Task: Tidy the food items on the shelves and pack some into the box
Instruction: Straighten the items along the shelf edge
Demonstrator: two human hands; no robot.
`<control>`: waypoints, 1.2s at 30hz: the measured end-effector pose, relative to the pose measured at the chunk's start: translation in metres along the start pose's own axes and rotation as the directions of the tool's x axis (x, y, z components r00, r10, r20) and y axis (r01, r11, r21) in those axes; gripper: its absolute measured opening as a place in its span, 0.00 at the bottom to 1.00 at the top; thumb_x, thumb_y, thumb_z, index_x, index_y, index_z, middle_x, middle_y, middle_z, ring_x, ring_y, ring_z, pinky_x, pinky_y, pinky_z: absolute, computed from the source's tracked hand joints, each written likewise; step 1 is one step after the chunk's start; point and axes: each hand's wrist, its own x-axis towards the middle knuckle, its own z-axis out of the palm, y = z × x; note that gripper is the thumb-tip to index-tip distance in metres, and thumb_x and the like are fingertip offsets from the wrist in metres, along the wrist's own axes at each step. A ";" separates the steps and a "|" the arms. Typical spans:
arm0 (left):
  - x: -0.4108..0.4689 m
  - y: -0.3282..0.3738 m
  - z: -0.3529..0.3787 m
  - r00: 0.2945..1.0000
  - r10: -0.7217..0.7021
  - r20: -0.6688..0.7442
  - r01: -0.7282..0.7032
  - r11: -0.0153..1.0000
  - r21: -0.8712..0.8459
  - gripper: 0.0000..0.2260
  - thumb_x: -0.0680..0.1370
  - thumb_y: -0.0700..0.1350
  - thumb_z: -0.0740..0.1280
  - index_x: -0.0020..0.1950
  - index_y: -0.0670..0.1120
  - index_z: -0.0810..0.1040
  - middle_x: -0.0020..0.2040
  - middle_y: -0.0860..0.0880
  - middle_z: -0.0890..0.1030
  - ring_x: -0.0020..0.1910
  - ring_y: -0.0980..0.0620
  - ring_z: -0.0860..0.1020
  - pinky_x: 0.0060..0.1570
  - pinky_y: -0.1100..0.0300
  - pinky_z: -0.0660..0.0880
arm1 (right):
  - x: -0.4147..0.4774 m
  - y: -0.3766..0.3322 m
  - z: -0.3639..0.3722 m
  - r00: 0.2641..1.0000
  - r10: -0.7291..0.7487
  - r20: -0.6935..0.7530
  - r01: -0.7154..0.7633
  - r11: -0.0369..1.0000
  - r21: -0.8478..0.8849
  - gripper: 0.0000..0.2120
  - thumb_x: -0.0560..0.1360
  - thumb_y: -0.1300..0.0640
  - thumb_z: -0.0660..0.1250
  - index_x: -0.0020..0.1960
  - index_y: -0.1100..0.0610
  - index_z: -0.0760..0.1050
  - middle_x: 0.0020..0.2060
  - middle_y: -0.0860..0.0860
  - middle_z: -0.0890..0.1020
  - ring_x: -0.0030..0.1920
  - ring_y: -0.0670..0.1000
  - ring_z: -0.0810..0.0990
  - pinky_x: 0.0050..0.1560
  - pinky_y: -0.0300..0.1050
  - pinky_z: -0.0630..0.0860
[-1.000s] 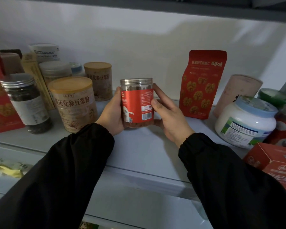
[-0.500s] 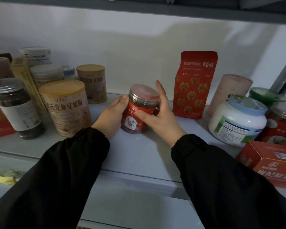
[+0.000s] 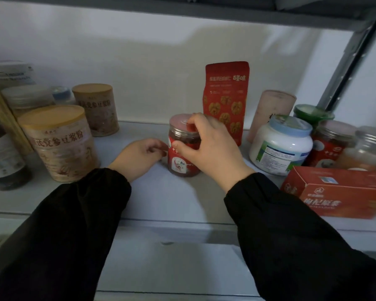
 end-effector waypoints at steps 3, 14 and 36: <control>-0.006 0.006 0.001 0.998 -0.009 0.055 0.001 0.990 0.143 0.10 0.81 0.42 0.67 0.57 0.53 0.85 0.54 0.54 0.85 0.55 0.56 0.81 0.54 0.70 0.71 | -0.010 -0.003 -0.018 0.995 -0.009 0.096 0.028 0.981 -0.194 0.27 0.79 0.40 0.66 0.75 0.48 0.69 0.72 0.51 0.74 0.71 0.59 0.70 0.72 0.57 0.66; -0.041 0.040 0.019 0.976 -0.124 0.182 -0.024 0.763 0.646 0.27 0.82 0.65 0.57 0.81 0.61 0.64 0.75 0.54 0.66 0.73 0.50 0.69 0.77 0.42 0.55 | -0.038 0.017 -0.088 0.932 0.190 0.309 0.004 0.845 -0.534 0.43 0.76 0.37 0.67 0.83 0.43 0.48 0.83 0.49 0.57 0.82 0.64 0.51 0.78 0.75 0.44; -0.137 0.115 0.099 0.959 -0.250 0.137 0.051 0.623 0.781 0.30 0.84 0.65 0.50 0.84 0.60 0.46 0.86 0.54 0.47 0.84 0.46 0.46 0.79 0.34 0.47 | -0.094 0.069 -0.146 0.919 0.144 0.367 0.006 0.926 -0.378 0.46 0.77 0.35 0.66 0.85 0.47 0.44 0.85 0.50 0.47 0.83 0.65 0.45 0.78 0.74 0.46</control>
